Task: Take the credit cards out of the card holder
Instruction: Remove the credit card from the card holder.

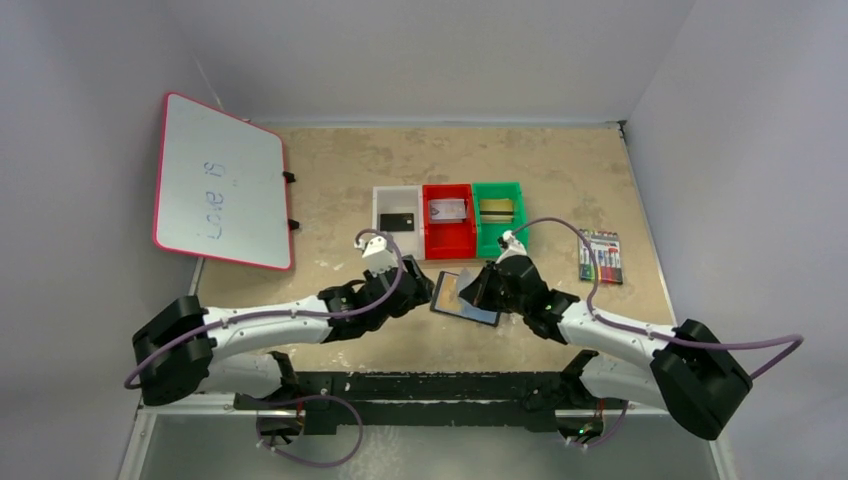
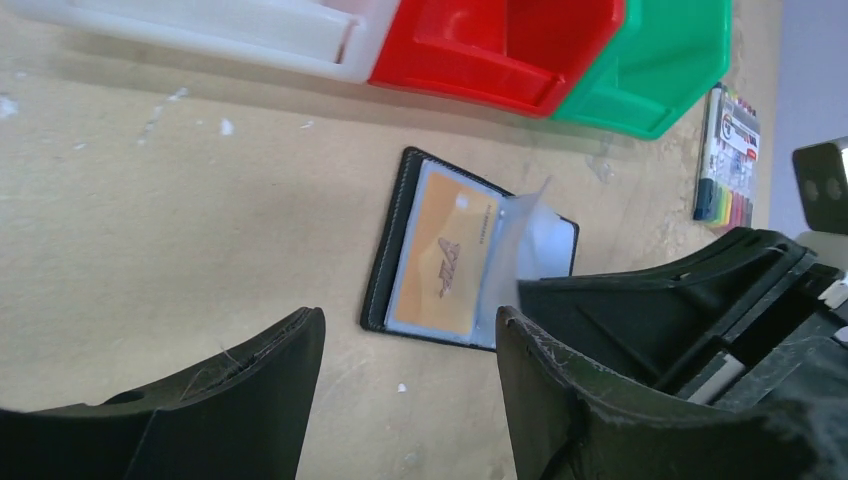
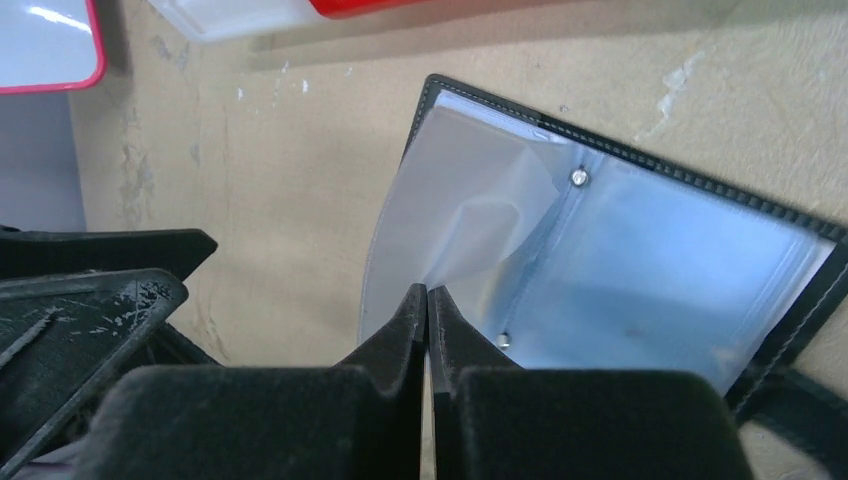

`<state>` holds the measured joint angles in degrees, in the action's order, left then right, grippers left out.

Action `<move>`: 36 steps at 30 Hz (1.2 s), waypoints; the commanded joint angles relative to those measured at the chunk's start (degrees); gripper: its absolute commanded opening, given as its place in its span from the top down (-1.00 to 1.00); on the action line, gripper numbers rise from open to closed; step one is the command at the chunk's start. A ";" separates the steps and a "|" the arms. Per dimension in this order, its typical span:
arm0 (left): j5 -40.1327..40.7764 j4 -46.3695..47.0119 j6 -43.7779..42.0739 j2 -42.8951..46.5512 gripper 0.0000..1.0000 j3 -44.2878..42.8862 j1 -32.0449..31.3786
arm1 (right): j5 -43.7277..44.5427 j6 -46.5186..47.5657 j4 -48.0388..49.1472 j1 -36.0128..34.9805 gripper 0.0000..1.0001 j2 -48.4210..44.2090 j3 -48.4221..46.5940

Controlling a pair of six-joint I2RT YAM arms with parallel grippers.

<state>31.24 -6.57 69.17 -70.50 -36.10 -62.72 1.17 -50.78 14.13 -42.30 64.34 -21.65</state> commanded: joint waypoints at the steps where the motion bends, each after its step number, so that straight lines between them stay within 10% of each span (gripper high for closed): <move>1: -2.89 9.23 -2.70 -4.67 -0.26 -4.41 0.23 | -3.68 -3.76 7.49 0.47 1.00 -1.81 3.36; 20: -18.20 29.11 -2.78 -27.48 -0.20 -14.26 0.78 | 4.88 -9.05 -9.01 0.47 0.88 -16.28 5.88; 24: -20.12 31.82 -0.90 -30.25 -0.14 -14.54 0.84 | 11.19 -13.11 -20.86 0.47 0.14 -22.47 3.09; 36: -26.56 37.27 2.80 -37.87 -0.05 -18.23 0.59 | 25.25 -26.56 -49.56 0.47 0.02 -29.51 -8.07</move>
<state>8.60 25.78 69.67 -106.61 -52.14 -61.73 19.07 -71.50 -25.36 -41.98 35.46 -24.14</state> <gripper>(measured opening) 0.534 0.490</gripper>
